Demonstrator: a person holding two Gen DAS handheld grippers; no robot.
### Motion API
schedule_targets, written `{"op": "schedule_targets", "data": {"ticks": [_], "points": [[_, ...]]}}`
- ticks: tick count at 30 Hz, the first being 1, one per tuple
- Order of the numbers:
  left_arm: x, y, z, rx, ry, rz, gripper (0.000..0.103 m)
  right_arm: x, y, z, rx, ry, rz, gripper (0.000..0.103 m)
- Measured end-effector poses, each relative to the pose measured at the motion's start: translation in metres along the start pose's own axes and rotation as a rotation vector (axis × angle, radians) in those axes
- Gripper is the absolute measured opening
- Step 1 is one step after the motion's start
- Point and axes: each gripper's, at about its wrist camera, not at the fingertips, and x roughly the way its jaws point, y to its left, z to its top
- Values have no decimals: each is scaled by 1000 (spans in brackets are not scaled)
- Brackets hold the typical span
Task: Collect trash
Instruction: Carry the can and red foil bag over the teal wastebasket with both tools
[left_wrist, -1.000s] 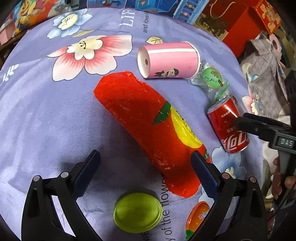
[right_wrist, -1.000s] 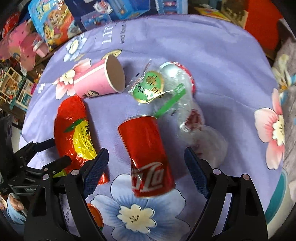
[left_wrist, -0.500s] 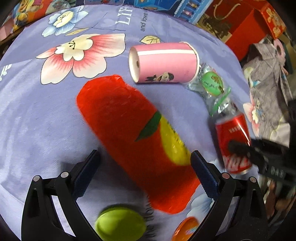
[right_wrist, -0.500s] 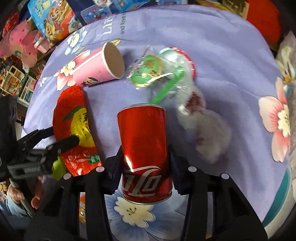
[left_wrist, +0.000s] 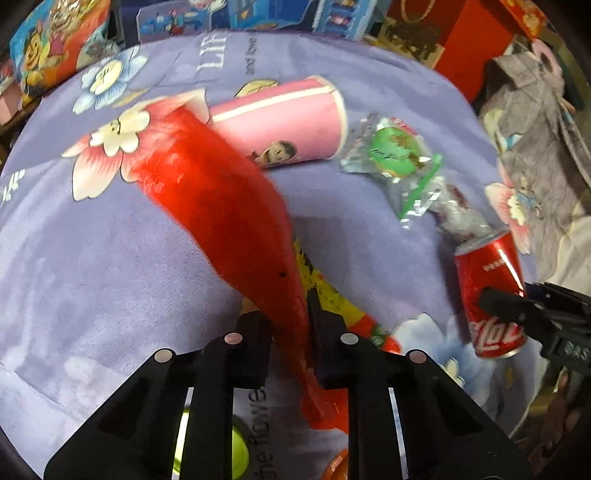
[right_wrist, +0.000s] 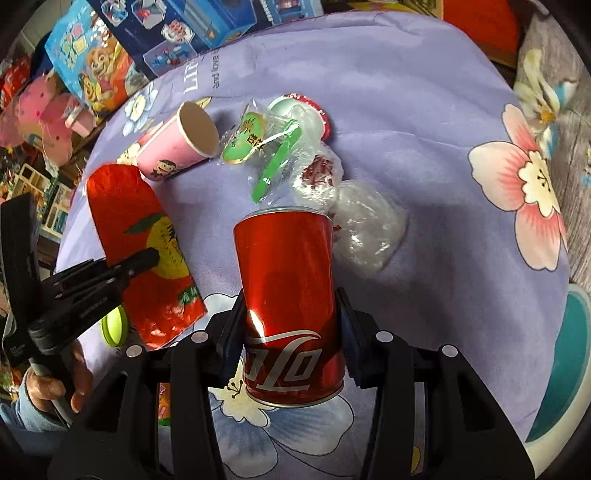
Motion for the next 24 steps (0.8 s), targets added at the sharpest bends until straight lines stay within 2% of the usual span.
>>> {"op": "schedule_targets", "data": {"ticks": [6,13,24], "points": [[-35,-29,-2,99,-54,-89,16,-18,-13,-9,30,-47,12,43],[-49,-66,3,178,-73,-135,16,-55,-41,-24,100,-137,2,43],[-69,-151,7,354,-97,-211,16,-114,-103,-57,233,-275,-26,43]]}}
